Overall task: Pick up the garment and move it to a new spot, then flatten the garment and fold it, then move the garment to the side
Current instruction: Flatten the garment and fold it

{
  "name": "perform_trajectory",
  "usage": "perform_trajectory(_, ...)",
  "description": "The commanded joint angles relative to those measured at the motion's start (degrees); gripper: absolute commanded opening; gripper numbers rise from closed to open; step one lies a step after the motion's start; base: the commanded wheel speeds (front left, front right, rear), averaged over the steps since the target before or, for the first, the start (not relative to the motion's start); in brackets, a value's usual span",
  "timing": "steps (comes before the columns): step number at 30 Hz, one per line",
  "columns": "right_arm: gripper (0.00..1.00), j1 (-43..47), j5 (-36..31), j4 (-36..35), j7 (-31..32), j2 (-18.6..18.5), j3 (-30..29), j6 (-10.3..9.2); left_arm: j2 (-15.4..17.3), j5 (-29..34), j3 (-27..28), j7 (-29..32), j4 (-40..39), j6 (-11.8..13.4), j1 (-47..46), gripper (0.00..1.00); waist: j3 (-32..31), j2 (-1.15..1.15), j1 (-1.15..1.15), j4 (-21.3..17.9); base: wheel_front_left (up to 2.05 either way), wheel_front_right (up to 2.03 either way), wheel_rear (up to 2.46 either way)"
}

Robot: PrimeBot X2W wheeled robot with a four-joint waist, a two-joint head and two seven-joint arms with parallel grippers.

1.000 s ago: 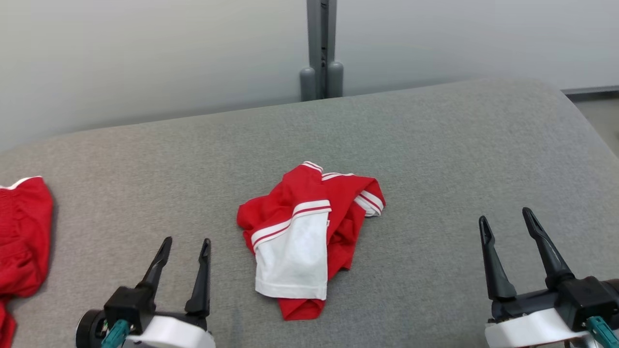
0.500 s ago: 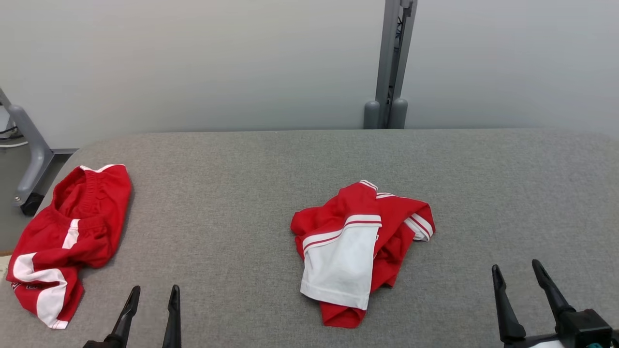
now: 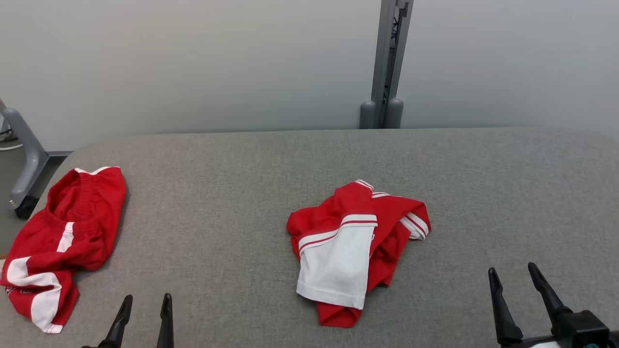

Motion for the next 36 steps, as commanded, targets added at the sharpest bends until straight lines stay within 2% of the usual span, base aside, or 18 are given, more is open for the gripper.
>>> perform_trajectory(1,1.00,-0.6,-0.4,-0.1,0.0,-0.3,0.0,0.01,0.1,0.4,0.2,0.0,0.0,-0.2,-1.1,1.00,0.1,0.00,0.00,-0.2,0.00,0.00,0.00)
perform_trajectory(7,1.00,-1.5,-1.1,-0.9,0.0,-0.3,0.5,0.01,-0.3,0.1,-1.5,0.0,-0.9,-1.0,-3.0,1.00,0.8,0.00,0.00,-2.6,0.00,0.00,0.00)
perform_trajectory(11,1.00,-3.1,-1.6,-1.8,0.0,-0.3,1.5,0.01,-0.4,0.4,-8.4,0.3,0.7,-1.7,-6.3,1.00,2.1,0.00,0.00,-5.4,0.00,0.00,0.00)
perform_trajectory(13,1.00,-4.0,-1.6,-2.1,0.0,-0.3,2.2,0.01,-0.4,-1.6,-12.4,1.1,1.9,-1.9,-9.1,1.00,3.1,0.00,0.00,-7.0,0.00,0.00,0.00)
perform_trajectory(20,1.00,-6.1,0.0,-3.4,0.0,-0.3,3.3,0.01,-0.3,-5.8,-24.3,8.0,10.7,-0.9,-19.1,1.00,7.1,0.00,0.00,-10.9,0.00,0.00,0.00)
perform_trajectory(26,1.00,-6.4,1.1,-3.3,0.0,-0.3,3.1,0.01,-0.4,-7.8,-26.0,9.8,18.1,-1.2,-23.9,1.00,8.7,0.00,0.00,-12.9,0.00,0.00,0.00)
perform_trajectory(27,1.00,-6.4,1.1,-3.2,0.0,-0.3,3.0,0.01,-0.4,-7.9,-26.1,10.0,18.5,-1.3,-24.1,0.92,8.8,0.00,0.00,-13.0,0.00,0.00,0.00)
perform_trajectory(29,1.00,-6.5,1.1,-3.2,0.0,-0.3,2.9,0.01,-0.1,-8.4,-26.2,10.0,18.7,-1.4,-24.0,0.53,8.9,0.00,0.00,-13.0,0.00,0.00,0.00)
perform_trajectory(31,1.00,-6.6,1.2,-3.2,0.0,-0.3,2.7,0.01,0.2,-9.0,-26.2,10.4,19.0,-1.6,-23.7,0.36,9.0,0.00,0.00,-13.0,0.00,0.00,0.00)
perform_trajectory(33,1.00,-7.0,1.1,-3.2,0.0,-0.3,2.7,0.01,0.4,-9.2,-26.3,10.6,19.4,-1.7,-23.5,0.00,9.1,0.00,0.00,-12.8,0.00,0.00,0.00)
perform_trajectory(36,1.00,-7.1,1.1,-3.2,0.0,-0.3,2.8,0.01,0.5,-9.6,-26.5,10.6,20.0,-1.8,-23.5,0.00,9.1,0.00,0.00,-12.7,0.00,0.00,0.00)
